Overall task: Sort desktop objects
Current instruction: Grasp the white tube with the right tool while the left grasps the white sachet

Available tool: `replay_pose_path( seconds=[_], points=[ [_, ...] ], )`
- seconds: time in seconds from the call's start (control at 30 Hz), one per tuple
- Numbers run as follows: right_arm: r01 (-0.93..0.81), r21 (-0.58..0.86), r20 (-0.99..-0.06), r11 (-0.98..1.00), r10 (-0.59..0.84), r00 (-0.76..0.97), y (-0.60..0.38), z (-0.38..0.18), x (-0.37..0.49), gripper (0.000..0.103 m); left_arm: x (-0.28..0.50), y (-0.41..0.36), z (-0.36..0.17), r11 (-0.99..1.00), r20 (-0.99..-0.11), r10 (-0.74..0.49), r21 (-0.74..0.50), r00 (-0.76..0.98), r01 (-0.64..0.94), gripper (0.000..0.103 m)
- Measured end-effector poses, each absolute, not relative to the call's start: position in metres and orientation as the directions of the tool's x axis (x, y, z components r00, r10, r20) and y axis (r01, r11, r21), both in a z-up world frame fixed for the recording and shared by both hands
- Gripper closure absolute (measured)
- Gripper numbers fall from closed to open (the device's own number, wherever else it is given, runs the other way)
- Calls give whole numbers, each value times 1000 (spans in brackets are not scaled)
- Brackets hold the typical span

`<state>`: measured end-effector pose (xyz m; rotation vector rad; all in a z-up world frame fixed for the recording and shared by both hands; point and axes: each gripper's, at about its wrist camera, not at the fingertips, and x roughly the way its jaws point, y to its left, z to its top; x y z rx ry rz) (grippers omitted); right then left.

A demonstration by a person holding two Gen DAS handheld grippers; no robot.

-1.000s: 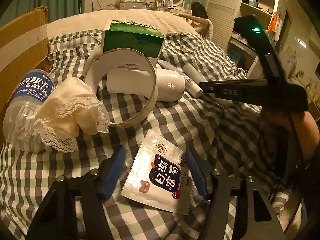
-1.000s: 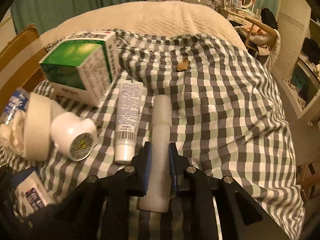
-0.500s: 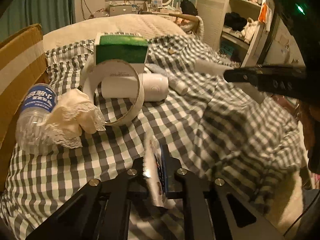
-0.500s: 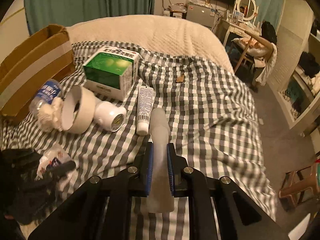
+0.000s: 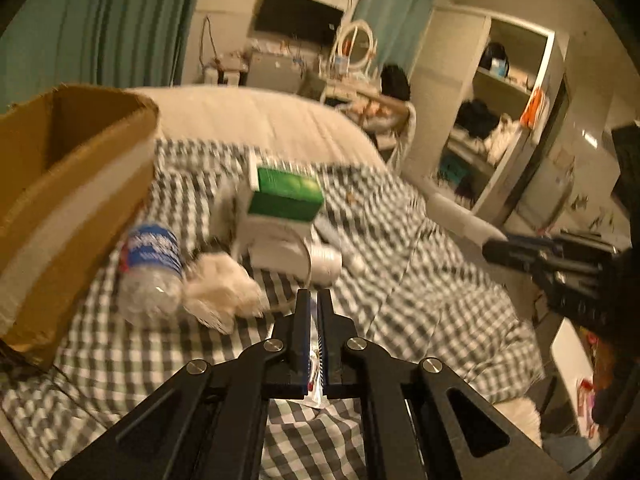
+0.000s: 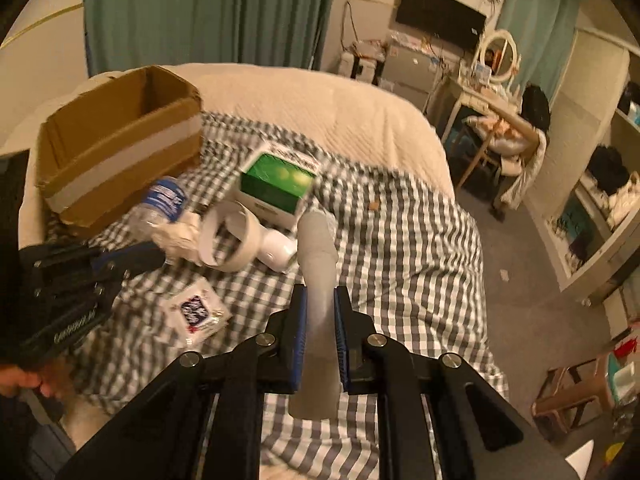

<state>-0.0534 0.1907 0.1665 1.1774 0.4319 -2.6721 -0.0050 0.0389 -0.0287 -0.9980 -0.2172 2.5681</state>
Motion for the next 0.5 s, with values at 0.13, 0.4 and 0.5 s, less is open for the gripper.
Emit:
replay_pose_path(
  seconds=[0.13, 0.4, 0.5],
  points=[
    [293, -258, -713, -921, -23, -700, 169, 193, -36, 91, 3, 24, -6, -907, -582, 418, -305, -697, -290, 99],
    [310, -250, -688, -917, -57, -723, 152, 219, -24, 90, 9, 24, -20, -923, -624, 384, -238, -681, -303, 93],
    [315, -230, -702, -921, -67, -709, 151, 210, -23, 90, 4, 41, -49, -930, -672, 354, -182, -650, -319, 34]
  ],
)
